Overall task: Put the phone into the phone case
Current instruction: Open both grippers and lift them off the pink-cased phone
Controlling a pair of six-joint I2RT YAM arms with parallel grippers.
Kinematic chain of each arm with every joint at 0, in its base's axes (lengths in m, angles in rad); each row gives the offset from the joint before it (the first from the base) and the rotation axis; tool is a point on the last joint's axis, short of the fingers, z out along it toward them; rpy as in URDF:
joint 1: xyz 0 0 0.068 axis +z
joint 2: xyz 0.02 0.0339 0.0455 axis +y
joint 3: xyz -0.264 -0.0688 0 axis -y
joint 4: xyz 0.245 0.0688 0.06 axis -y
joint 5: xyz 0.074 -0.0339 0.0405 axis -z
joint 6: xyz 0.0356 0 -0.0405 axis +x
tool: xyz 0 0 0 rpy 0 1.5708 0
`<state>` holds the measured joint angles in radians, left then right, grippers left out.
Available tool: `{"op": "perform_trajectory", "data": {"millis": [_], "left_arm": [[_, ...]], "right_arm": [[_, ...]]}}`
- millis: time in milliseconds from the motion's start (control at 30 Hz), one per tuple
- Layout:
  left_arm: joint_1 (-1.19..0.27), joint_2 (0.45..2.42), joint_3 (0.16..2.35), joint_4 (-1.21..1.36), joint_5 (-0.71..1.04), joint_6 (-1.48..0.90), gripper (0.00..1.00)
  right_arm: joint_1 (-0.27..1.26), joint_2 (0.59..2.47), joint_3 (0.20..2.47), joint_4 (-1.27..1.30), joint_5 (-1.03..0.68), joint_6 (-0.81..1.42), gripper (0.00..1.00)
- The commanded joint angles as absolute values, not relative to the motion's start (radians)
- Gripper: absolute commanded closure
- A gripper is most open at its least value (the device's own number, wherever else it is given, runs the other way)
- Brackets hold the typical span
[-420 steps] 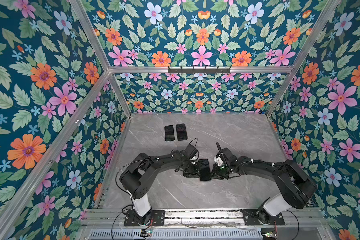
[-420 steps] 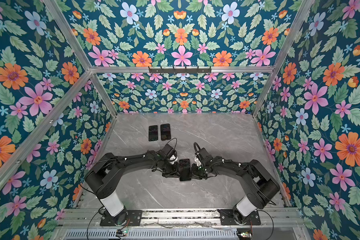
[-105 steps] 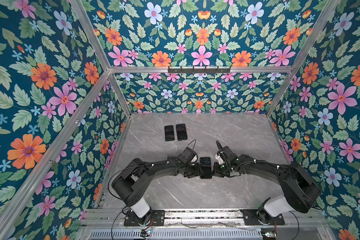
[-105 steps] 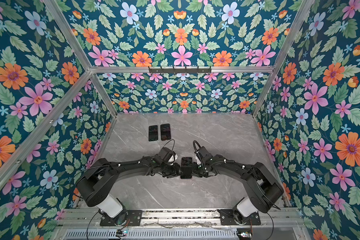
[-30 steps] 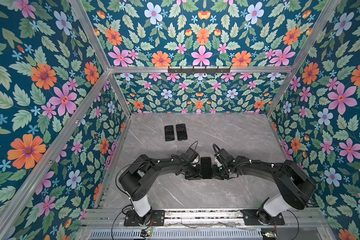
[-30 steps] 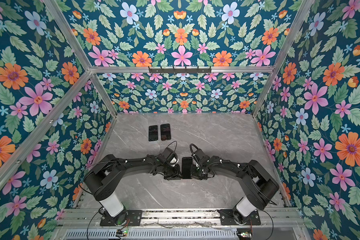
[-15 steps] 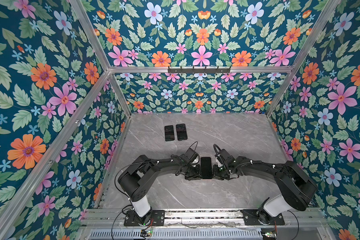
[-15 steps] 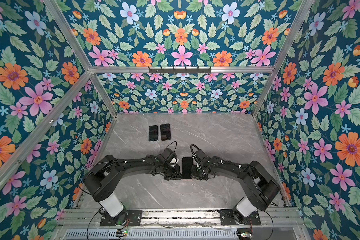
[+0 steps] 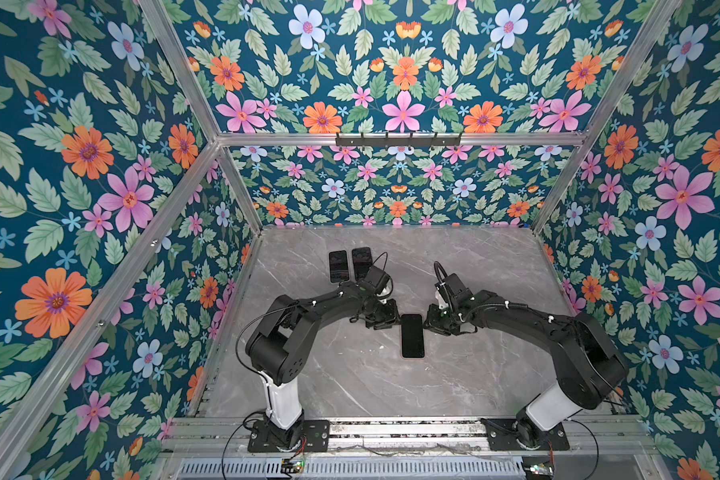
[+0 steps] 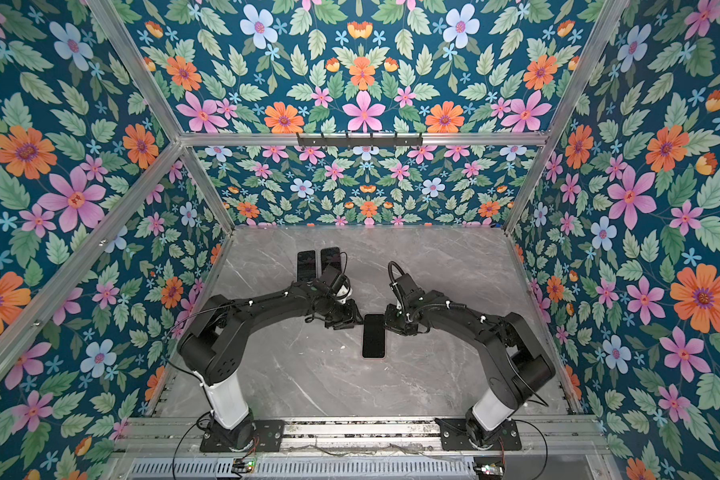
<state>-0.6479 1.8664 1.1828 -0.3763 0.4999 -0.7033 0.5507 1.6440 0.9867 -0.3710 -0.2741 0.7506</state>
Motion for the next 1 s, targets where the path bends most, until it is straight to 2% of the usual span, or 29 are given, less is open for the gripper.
{"op": "perform_trajectory", "data": {"millis": [0,500,733,967], "left_arm": [[-0.636,1.925,1.245,-0.453,0.524,-0.630,0.58],[-0.624,2.046,1.341,-0.489,0.556,-0.605,0.60],[-0.635,2.045,1.320,-0.466,0.567,-0.615,0.69],[-0.643,2.049,1.312,-0.449,0.572,-0.621,0.79]], "right_arm": [[0.523,1.713,1.040,-0.393,-0.309,0.695,0.72],[0.476,1.838,1.117,-0.356,-0.372,0.666,0.72],[0.476,1.854,1.119,-0.338,-0.389,0.667,0.73],[0.477,1.855,1.102,-0.319,-0.406,0.678,0.83]]}}
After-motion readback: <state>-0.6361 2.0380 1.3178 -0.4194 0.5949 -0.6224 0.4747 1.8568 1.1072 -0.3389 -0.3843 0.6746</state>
